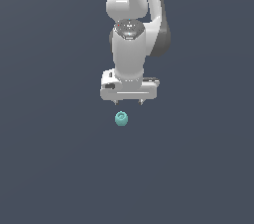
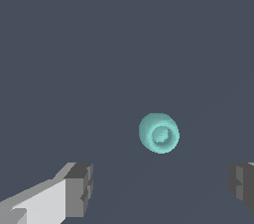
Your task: Pick up the object and move it to a goal position.
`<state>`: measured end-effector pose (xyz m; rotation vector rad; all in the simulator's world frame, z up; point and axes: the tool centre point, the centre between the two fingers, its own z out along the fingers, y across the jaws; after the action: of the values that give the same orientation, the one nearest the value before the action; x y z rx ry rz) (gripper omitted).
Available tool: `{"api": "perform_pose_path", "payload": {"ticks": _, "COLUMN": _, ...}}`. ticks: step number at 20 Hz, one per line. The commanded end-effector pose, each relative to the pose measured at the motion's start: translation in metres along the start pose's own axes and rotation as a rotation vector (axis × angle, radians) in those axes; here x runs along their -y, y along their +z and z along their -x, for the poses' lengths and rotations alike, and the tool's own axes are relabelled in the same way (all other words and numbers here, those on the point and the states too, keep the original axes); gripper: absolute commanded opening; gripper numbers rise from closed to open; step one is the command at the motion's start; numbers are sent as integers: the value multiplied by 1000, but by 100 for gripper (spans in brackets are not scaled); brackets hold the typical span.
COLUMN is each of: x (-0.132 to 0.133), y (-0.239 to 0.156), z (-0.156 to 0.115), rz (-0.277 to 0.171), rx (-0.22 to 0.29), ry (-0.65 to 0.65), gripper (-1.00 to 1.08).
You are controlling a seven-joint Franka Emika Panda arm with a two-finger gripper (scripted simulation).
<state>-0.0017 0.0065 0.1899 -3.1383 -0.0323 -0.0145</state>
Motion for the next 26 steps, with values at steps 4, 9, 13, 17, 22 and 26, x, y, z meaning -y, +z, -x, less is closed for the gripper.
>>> {"api": "perform_pose_path", "payload": {"ticks": 4, "x": -4, "y": -3, "z": -2, "rz": 4, "rx": -8, "ry": 10, "gripper": 100}}
{"api": "perform_pose_path", "payload": {"ticks": 9, "x": -18, "y": -19, "z": -10, "rz": 18, "rx": -42, "ry": 48, "gripper": 100}}
{"api": "perform_pose_path", "payload": {"ticks": 13, "x": -19, "y": -20, "z": -11, "rz": 18, "rx": -43, "ry": 50, "gripper": 100}}
{"api": "perform_pose_path", "payload": {"ticks": 17, "x": -20, "y": -9, "z": -9, "rz": 17, "rx": -38, "ry": 47, "gripper": 100}}
{"api": "perform_pose_path", "payload": {"ticks": 22, "x": -24, "y": 23, "z": -5, "rz": 13, "rx": -24, "ry": 40, "gripper": 100}}
{"api": "perform_pose_path", "payload": {"ticks": 26, "x": -29, "y": 59, "z": 2, "rz": 9, "rx": -9, "ry": 33, "gripper": 100}}
